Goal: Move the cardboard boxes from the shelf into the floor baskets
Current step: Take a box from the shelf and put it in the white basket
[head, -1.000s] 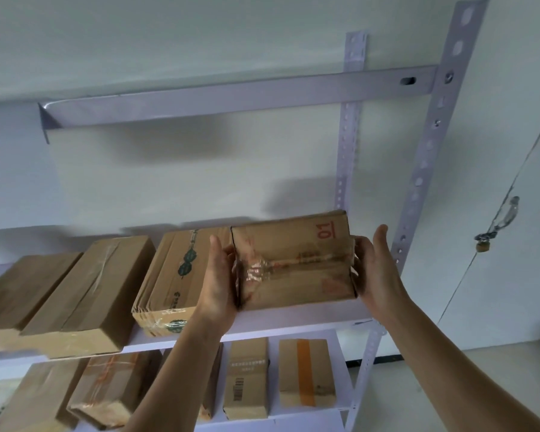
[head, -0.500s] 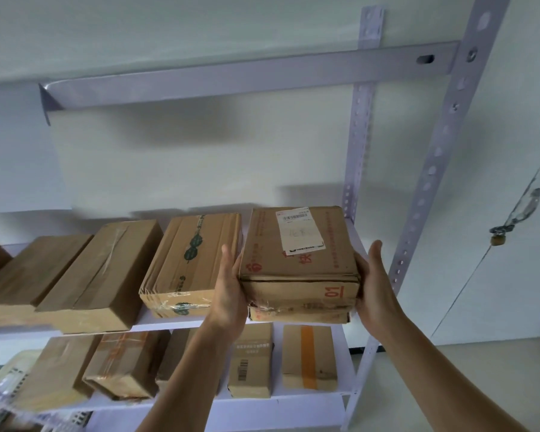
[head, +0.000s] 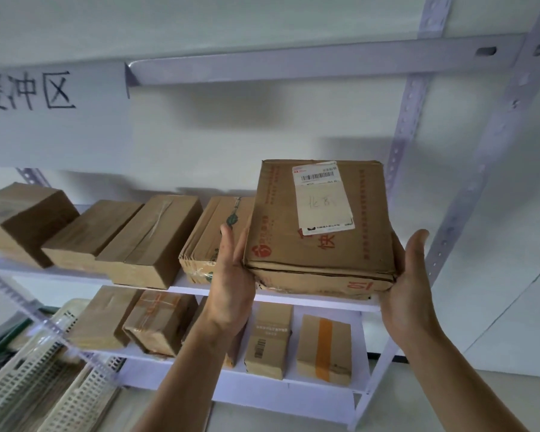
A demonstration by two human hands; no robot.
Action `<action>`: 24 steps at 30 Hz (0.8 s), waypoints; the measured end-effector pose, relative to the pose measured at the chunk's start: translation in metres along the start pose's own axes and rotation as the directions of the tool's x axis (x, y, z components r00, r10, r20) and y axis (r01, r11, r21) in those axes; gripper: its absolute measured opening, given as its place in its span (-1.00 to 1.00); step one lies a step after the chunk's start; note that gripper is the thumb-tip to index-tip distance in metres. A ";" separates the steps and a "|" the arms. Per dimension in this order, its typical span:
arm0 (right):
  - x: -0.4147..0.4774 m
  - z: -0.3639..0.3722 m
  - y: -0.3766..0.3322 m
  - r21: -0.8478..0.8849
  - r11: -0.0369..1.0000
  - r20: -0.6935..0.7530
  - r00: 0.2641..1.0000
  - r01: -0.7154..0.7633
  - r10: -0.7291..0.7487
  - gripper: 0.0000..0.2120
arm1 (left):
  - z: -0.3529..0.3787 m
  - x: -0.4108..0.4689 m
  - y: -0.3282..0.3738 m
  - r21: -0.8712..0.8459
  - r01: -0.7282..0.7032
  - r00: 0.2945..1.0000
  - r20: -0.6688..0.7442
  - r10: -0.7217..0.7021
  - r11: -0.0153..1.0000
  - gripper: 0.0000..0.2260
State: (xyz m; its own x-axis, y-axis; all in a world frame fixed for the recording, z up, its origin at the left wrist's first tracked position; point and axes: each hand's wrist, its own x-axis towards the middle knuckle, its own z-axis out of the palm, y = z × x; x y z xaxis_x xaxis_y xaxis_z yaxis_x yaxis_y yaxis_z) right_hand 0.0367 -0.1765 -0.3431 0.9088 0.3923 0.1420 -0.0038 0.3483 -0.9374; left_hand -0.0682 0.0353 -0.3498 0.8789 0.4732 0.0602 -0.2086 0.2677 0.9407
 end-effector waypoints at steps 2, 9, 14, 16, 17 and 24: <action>-0.008 0.012 -0.006 -0.012 1.000 0.009 1.000 0.009 -0.009 -0.30 | -0.010 -0.012 0.009 -0.005 -0.022 0.999 -0.024 0.022 1.000 -0.32; -0.052 0.079 -0.012 -0.011 0.998 0.115 0.992 0.058 -0.056 -0.24 | -0.073 -0.069 0.050 0.082 -0.099 0.994 -0.032 0.102 0.992 -0.21; -0.098 0.148 0.005 -0.011 0.998 0.183 0.982 0.056 -0.053 -0.22 | -0.144 -0.120 0.075 0.020 -0.075 0.996 -0.041 0.076 0.997 -0.23; -0.118 0.177 0.016 -0.011 1.000 0.189 0.982 0.015 -0.012 -0.26 | -0.176 -0.143 0.083 0.010 -0.070 0.996 -0.057 0.071 0.997 -0.25; -0.127 0.191 0.023 -0.010 1.000 0.195 0.981 -0.009 0.011 -0.28 | -0.192 -0.154 0.088 0.016 -0.077 0.994 -0.073 0.078 0.997 -0.26; -0.183 0.288 0.063 -0.052 0.979 0.293 0.934 -0.199 0.205 -0.34 | -0.291 -0.223 0.115 0.041 -0.088 0.978 -0.186 0.094 0.995 -0.30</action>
State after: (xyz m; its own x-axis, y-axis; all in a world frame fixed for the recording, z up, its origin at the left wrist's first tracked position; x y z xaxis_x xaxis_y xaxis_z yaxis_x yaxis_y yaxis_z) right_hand -0.2496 0.0191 -0.3365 0.7258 0.6871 0.0337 -0.1627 0.2190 -0.9621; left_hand -0.4132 0.2048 -0.3522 0.7601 0.6443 0.0850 -0.2669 0.1903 0.9447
